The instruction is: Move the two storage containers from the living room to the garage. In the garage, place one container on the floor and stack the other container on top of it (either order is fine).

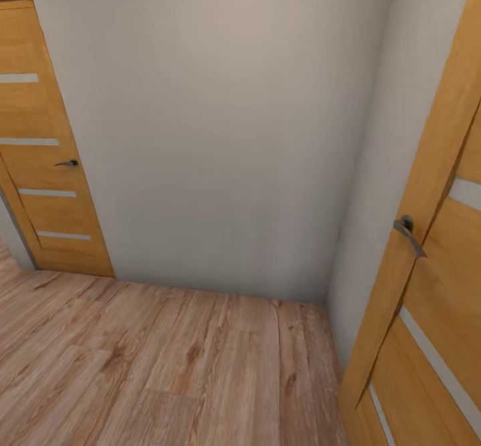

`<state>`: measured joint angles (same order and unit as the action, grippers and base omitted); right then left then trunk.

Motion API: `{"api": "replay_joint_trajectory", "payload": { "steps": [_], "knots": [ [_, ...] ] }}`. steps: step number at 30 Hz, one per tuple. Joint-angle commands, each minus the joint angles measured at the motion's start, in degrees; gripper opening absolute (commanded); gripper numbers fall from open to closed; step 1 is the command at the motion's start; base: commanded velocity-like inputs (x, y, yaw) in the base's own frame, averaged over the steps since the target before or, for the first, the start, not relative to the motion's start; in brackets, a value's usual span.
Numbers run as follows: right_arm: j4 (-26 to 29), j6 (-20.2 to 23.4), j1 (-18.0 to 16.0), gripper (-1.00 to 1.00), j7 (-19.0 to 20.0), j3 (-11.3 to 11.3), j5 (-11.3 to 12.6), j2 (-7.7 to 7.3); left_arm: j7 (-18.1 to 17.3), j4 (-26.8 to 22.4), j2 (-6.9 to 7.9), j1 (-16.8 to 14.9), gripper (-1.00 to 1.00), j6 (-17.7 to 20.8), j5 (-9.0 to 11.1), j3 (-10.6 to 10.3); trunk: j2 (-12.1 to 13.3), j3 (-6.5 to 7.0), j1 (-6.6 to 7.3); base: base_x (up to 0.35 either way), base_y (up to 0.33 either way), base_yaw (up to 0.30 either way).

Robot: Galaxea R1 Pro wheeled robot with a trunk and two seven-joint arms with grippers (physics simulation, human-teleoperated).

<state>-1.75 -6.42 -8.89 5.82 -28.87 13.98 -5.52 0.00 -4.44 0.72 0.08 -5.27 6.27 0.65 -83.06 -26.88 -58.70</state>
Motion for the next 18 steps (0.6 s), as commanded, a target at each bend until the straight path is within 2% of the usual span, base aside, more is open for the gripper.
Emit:
{"api": "replay_joint_trajectory", "payload": {
  "steps": [1,18],
  "knots": [
    [-0.19,-0.34,-0.07,1.0,0.33,-0.4,0.61,0.01,0.0,-0.05,0.01,0.01,1.0,-0.09,0.49,0.02,-0.02,-0.05,-0.03,0.321,0.0,0.0],
    [-0.19,-0.42,-0.07,1.0,0.33,-0.4,0.61,-0.01,0.0,-0.05,0.07,0.01,1.0,-0.09,0.5,-0.01,-0.02,-0.05,-0.03,0.321,0.0,0.0]
  ]
}}
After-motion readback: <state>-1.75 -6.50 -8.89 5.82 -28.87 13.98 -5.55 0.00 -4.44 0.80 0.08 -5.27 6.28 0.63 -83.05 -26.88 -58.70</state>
